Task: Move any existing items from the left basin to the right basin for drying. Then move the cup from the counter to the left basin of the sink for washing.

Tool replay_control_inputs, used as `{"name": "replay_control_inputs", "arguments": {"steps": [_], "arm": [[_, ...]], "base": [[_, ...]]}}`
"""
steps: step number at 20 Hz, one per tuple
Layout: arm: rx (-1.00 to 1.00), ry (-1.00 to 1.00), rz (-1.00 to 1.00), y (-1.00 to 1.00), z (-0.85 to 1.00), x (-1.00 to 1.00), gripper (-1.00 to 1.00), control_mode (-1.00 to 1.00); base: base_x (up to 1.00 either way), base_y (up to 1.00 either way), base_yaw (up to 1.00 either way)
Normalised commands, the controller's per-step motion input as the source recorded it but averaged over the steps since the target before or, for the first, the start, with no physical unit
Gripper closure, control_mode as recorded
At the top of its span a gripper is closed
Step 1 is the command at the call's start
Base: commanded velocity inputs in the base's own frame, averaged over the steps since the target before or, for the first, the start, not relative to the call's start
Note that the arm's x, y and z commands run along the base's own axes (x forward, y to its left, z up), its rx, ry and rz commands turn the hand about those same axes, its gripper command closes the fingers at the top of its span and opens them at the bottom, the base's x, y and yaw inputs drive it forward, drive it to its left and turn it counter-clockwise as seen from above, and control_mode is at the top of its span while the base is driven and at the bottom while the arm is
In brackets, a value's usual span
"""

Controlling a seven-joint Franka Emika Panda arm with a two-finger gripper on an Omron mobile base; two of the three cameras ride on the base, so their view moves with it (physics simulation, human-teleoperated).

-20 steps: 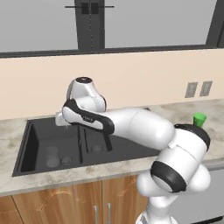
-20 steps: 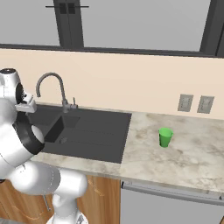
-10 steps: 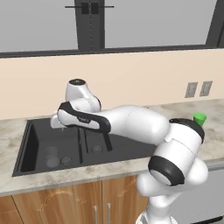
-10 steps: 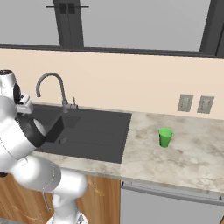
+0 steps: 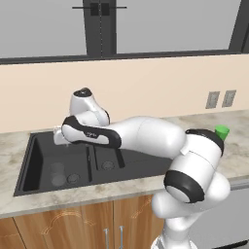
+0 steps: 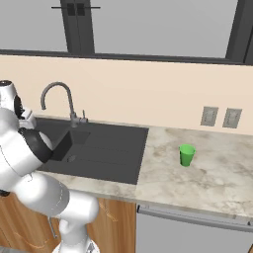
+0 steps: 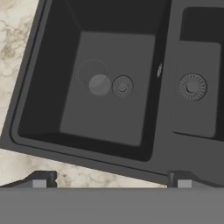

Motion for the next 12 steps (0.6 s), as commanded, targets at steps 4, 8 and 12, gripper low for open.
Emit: {"name": "replay_control_inputs", "arguments": {"steps": [4,8,12], "arm": [[0.0,0.0,0.0,0.01,-0.07,-0.01,-1.0,-1.0],[0.0,0.0,0.0,0.01,-0.05,0.0,-1.0,-1.0],[0.0,0.0,0.0,0.04,-0.04,0.0,-1.0,-1.0]], "base": [[0.0,0.0,0.0],[0.0,0.0,0.0],[0.0,0.0,0.0]]}}
